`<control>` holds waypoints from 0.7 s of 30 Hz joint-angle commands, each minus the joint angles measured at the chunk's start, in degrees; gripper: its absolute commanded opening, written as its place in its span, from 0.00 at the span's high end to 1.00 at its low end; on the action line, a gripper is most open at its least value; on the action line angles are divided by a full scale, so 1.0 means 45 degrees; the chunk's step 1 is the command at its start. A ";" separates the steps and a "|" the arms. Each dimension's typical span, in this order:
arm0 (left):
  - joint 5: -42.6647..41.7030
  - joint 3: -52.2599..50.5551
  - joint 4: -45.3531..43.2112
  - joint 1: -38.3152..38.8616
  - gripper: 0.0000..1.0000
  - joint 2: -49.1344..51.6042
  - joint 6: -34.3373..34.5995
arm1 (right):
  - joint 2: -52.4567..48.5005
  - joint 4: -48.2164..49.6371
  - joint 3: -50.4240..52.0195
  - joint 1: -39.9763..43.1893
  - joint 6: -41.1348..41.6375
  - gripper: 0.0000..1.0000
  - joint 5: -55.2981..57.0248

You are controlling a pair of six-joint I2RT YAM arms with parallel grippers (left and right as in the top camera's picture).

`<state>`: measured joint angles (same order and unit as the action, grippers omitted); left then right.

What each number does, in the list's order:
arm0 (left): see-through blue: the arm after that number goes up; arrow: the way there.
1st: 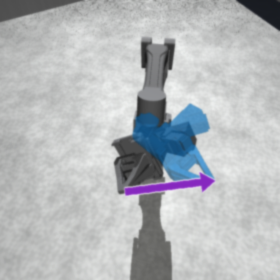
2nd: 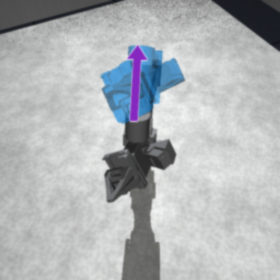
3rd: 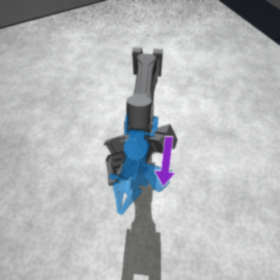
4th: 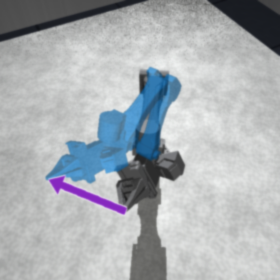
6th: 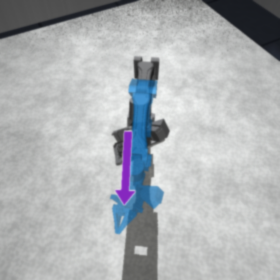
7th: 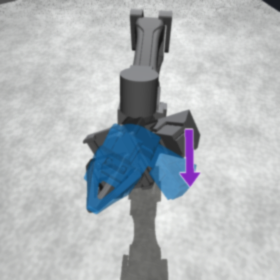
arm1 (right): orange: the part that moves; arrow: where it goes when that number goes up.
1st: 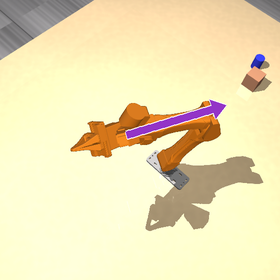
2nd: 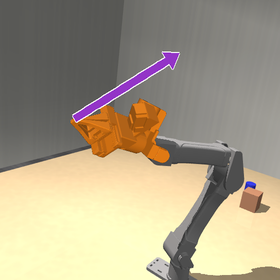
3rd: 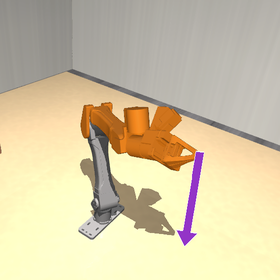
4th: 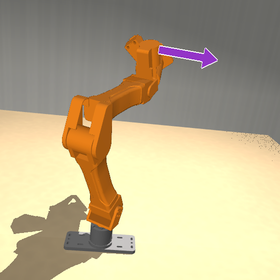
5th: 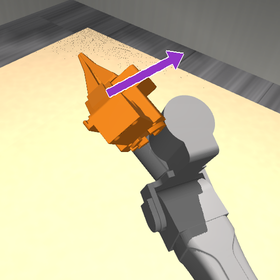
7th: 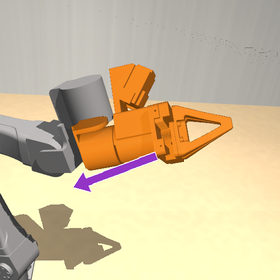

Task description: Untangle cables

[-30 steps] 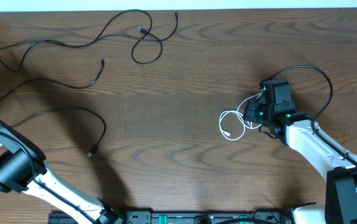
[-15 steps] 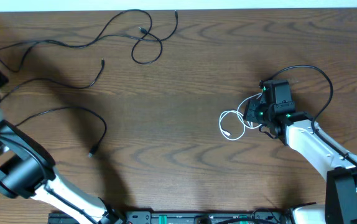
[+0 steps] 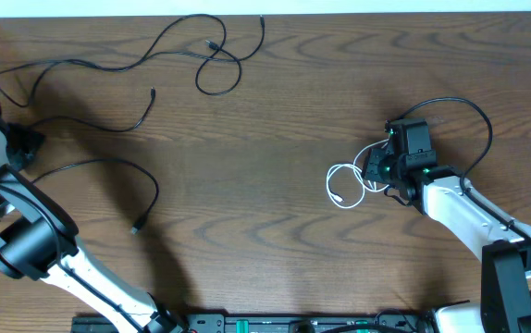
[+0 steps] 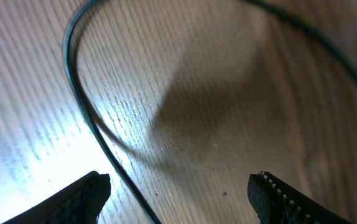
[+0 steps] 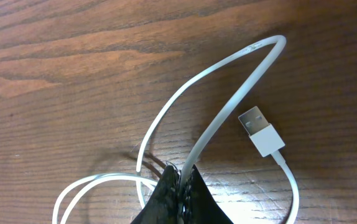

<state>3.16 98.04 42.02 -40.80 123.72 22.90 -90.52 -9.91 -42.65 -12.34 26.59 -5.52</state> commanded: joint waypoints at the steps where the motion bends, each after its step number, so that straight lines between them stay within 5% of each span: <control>1: 0.0282 -0.0073 -0.0010 -0.0350 0.23 0.0699 0.0471 | -0.0117 0.0015 0.0102 0.0058 0.0141 0.99 0.0194; 8: 0.0257 -0.0073 0.0359 -0.0763 0.26 0.1535 0.0651 | -0.0117 0.0039 0.0102 0.0058 0.0287 0.99 0.0194; 17: 0.0568 -0.0073 -0.0675 -0.0763 0.91 0.1729 0.0126 | -0.0117 0.0015 0.0107 0.0058 0.0272 0.98 0.0204; 21: 0.1598 0.0068 -0.1705 -0.0787 0.92 0.1719 -0.2176 | -0.0117 0.0015 0.0102 0.0058 0.0272 0.98 0.0209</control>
<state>4.78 98.04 35.18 -44.03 130.10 21.02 -90.52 -9.78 -42.65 -12.34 26.81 -5.52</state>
